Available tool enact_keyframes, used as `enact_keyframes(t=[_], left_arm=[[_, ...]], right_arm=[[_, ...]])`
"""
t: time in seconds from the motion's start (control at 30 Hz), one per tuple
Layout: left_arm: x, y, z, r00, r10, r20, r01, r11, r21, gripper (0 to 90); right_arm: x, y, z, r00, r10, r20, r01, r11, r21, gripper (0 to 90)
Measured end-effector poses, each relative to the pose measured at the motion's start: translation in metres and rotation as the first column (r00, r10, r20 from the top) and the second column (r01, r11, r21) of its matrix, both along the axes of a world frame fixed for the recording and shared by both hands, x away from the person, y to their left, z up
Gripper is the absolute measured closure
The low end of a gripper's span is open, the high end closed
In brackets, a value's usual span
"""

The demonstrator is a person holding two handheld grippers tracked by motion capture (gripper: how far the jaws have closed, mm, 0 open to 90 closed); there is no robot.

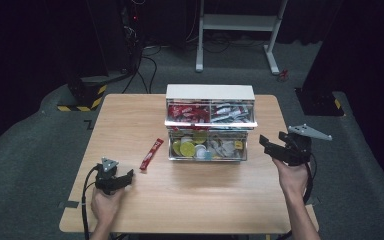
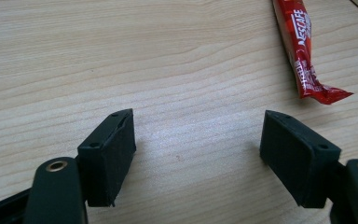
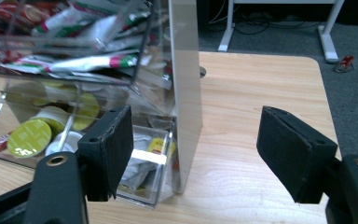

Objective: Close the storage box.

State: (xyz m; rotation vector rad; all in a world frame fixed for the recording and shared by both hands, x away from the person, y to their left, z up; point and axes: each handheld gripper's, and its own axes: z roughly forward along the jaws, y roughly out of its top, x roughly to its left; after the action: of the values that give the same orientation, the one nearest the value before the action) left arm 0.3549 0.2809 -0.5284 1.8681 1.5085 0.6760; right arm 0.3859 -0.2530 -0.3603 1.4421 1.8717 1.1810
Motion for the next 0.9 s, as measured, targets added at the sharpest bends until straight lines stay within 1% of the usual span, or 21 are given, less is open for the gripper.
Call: enact_keyframes(t=[0.07,0.23,0.57,0.7,0.9], left_arm=[[0.0,0.0,0.0,1.0,0.0,0.0,0.0,1.0,0.0,27.0],[0.0,0.0,0.0,1.0,0.0,0.0,0.0,1.0,0.001,27.0],[0.0,0.0,0.0,1.0,0.0,0.0,0.0,1.0,0.001,27.0],[0.0,0.0,0.0,1.0,0.0,0.0,0.0,1.0,0.001,27.0],[0.0,0.0,0.0,1.0,0.0,0.0,0.0,1.0,0.001,27.0]], right_arm=[[0.0,-0.002,-0.005,0.9999,-0.009,-0.007,0.009,1.0,-0.011,27.5],[-0.003,-0.006,-0.014,0.9997,-0.021,-0.009,0.021,1.0,-0.003,30.1],[-0.007,-0.012,-0.043,0.9984,-0.034,-0.046,0.034,0.999,0.014,32.5],[-0.008,-0.011,-0.054,0.9979,-0.038,-0.053,0.038,0.999,0.001,33.4],[-0.008,-0.011,-0.07,0.9963,-0.046,-0.073,0.046,0.999,-0.001,33.7]])
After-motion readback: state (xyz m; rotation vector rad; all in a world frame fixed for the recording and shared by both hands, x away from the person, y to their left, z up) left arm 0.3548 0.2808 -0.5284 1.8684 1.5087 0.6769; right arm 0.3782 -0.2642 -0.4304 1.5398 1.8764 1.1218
